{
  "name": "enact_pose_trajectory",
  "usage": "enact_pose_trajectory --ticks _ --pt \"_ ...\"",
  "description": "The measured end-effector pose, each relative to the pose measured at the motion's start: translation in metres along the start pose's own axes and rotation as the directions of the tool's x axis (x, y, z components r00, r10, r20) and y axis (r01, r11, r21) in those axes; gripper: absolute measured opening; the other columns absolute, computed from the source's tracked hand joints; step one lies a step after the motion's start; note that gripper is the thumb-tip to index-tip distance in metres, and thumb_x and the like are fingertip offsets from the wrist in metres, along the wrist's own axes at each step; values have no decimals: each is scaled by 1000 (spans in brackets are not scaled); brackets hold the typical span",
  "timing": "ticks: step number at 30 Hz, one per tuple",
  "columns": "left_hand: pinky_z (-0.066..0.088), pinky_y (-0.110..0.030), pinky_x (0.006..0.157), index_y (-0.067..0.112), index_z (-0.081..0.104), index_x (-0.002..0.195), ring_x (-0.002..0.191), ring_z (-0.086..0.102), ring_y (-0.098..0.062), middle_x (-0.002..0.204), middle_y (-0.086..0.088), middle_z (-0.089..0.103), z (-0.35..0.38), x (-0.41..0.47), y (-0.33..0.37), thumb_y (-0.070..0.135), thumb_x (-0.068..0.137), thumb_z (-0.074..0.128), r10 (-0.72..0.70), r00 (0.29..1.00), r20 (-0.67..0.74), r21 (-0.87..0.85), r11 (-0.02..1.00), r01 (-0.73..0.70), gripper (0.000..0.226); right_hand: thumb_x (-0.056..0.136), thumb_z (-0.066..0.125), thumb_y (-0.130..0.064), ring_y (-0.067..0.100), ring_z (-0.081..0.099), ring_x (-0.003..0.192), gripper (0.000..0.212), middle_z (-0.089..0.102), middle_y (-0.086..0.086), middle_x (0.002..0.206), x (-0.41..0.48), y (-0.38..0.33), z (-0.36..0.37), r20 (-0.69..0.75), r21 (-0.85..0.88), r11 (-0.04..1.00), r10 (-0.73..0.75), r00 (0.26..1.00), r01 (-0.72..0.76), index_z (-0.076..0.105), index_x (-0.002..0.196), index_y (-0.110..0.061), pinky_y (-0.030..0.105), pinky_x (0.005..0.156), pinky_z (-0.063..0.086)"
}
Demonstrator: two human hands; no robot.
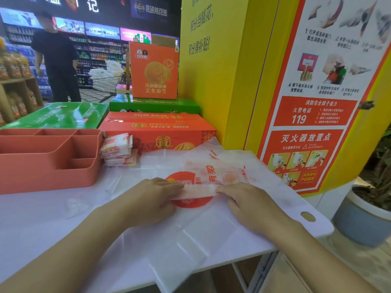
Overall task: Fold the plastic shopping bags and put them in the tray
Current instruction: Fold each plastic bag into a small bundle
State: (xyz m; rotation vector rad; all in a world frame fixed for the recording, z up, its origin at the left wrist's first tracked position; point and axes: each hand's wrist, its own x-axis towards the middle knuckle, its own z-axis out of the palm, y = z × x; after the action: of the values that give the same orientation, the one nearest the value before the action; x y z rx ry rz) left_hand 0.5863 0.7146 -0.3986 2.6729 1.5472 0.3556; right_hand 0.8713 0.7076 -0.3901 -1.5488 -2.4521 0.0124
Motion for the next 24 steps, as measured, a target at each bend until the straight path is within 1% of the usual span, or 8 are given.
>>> enact_pose_trajectory --ticks 4,8,11,13,16,19,22,24 --pt "50 -35 94 43 46 144 116 61 -23 129 5 65 0 -1 -12 49 77 19 -42 999 -31 24 999 43 72 104 41 -23 6 46 135 43 52 -23 147 -3 4 -7 -29 9 1000 25 999 -24 54 142 -41 31 110 41" --pt "51 -35 89 47 49 139 107 63 -20 119 8 69 -7 -3 -20 42 85 22 -74 996 -47 58 995 76 60 103 41 -26 7 53 128 43 57 -25 140 -7 13 -15 -36 28 998 56 998 -55 55 138 -46 33 104 46" --pt "51 -35 81 41 55 126 97 64 -21 105 7 71 -12 -4 -21 41 85 28 -69 995 -65 39 997 72 49 100 42 -26 11 60 108 38 67 -25 116 -9 21 -18 -45 22 996 83 996 -82 61 126 -47 31 82 49" --pt "51 -36 75 39 56 116 88 64 -20 96 8 69 -16 -4 -18 44 84 30 -74 994 -76 27 997 77 42 99 43 -24 13 60 96 34 62 -25 97 -9 24 -20 -55 13 995 95 994 -94 64 117 -44 23 68 40" --pt "51 -34 74 36 65 109 91 63 -16 98 14 66 -22 -4 -14 56 82 22 -33 988 -153 -5 999 33 55 97 42 -21 7 55 77 32 54 -26 72 -8 21 -25 -64 7 994 110 992 -109 65 99 -44 21 58 30" --pt "52 -34 68 37 66 105 82 63 -17 88 13 68 -30 -6 -15 64 77 20 -79 961 -264 23 996 88 60 89 33 -33 11 49 64 27 48 -15 57 -5 18 -30 -111 20 990 138 984 -137 46 65 -36 25 51 23" --pt "48 -29 60 40 64 100 66 56 -16 60 11 58 -36 -6 -16 67 73 23 -137 936 -324 35 987 156 56 90 38 -33 17 42 56 30 41 -9 53 -2 17 -32 -177 -20 992 120 977 -125 32 61 -27 28 49 20" --pt "46 -26 59 40 66 99 66 56 -15 60 13 57 -39 -5 -17 67 71 24 -149 936 -320 41 984 171 57 95 47 -26 10 39 52 36 40 -8 52 2 16 -34 -185 -35 990 125 975 -134 34 61 -26 30 48 21"
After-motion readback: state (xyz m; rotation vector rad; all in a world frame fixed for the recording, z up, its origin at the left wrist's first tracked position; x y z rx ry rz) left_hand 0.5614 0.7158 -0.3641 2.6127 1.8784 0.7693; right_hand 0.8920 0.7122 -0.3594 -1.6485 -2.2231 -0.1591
